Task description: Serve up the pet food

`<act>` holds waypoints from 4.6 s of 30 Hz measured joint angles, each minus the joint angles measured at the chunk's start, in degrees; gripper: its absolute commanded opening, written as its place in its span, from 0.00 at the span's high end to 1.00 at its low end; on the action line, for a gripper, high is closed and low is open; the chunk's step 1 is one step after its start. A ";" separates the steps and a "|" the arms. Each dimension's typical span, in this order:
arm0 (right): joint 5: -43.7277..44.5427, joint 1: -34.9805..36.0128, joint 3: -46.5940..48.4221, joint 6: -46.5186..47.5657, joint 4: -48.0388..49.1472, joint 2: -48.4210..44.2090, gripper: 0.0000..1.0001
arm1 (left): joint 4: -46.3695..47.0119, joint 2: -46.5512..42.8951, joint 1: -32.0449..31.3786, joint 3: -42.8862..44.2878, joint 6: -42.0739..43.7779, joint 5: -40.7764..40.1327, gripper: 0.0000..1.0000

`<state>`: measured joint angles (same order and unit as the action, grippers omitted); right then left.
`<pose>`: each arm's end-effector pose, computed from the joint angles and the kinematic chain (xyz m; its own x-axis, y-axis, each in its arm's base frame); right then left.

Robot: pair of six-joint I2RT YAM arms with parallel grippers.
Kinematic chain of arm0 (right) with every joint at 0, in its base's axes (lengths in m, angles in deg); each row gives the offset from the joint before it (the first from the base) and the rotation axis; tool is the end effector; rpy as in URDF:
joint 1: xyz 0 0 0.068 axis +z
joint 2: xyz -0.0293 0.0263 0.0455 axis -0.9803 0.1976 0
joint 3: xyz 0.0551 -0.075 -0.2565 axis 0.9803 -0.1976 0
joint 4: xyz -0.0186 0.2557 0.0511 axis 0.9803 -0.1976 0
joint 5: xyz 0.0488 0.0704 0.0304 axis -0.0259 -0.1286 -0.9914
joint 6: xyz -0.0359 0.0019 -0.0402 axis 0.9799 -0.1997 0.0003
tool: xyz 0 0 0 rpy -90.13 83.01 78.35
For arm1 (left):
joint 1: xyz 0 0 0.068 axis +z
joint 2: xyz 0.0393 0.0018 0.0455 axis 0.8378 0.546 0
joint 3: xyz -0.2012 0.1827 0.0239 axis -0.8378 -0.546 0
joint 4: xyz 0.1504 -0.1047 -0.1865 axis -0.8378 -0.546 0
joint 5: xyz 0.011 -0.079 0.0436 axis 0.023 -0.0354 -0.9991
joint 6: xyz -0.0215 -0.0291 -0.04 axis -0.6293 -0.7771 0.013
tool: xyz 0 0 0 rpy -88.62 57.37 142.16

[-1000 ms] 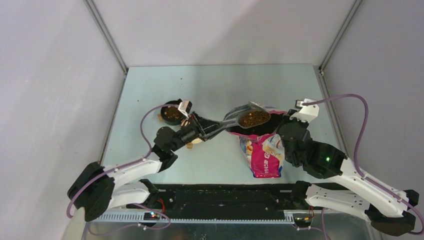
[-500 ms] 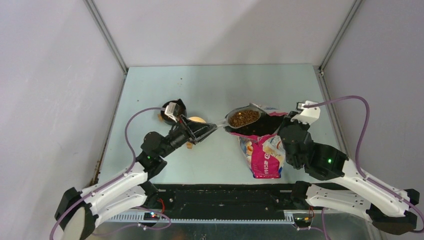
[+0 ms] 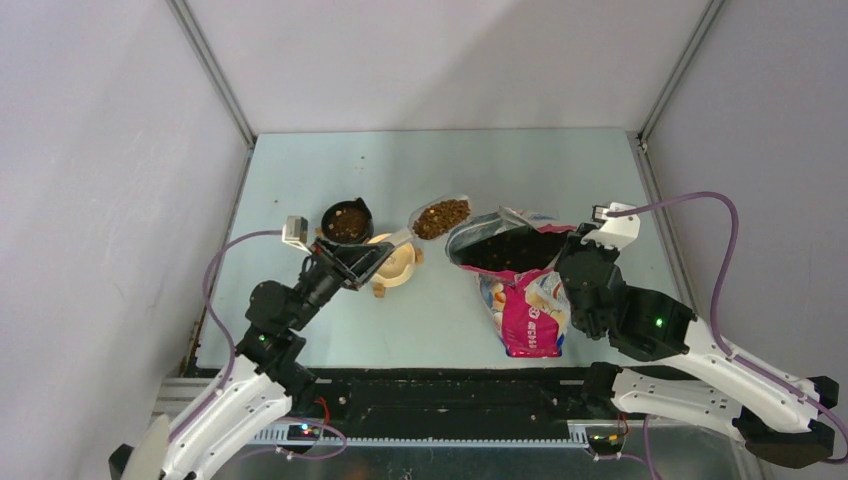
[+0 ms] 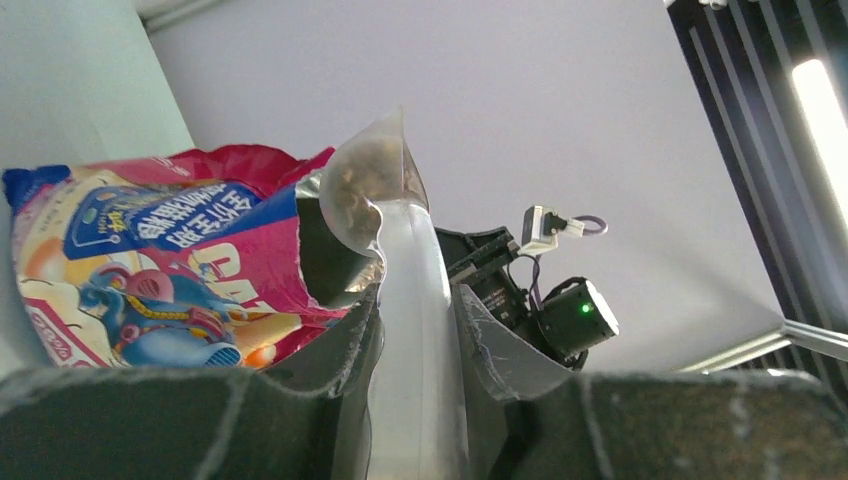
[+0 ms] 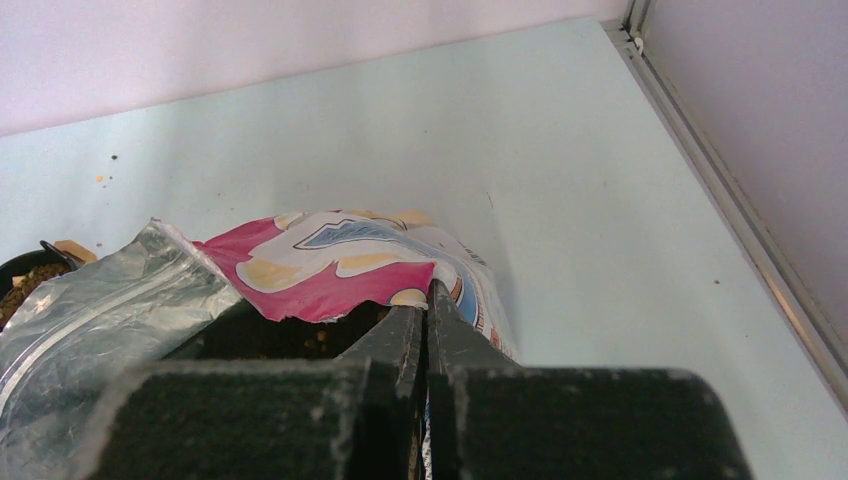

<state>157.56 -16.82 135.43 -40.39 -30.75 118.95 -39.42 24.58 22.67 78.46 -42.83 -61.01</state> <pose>0.0902 0.0984 0.3790 -0.1268 0.1139 -0.9854 0.1410 0.9854 0.0957 0.1167 -0.0877 0.3035 -0.6371 -0.7265 -0.2574 0.3839 -0.0095 -0.9233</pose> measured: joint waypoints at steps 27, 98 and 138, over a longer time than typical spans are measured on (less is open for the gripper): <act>0.46 0.07 -0.04 0.90 0.04 0.22 1.00 | -34.95 -22.84 5.51 -3.91 4.94 -18.38 1.00; 2.99 -0.83 -0.04 -0.04 -0.85 1.25 1.00 | -64.04 2.84 5.77 18.12 22.58 -28.20 1.00; 1.27 -3.06 -0.04 -0.04 -0.13 1.88 1.00 | -32.48 18.84 5.33 30.32 23.21 20.37 1.00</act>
<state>158.83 -19.88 135.39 -40.44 -30.88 120.83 -71.90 43.42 28.00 108.78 -19.62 -40.64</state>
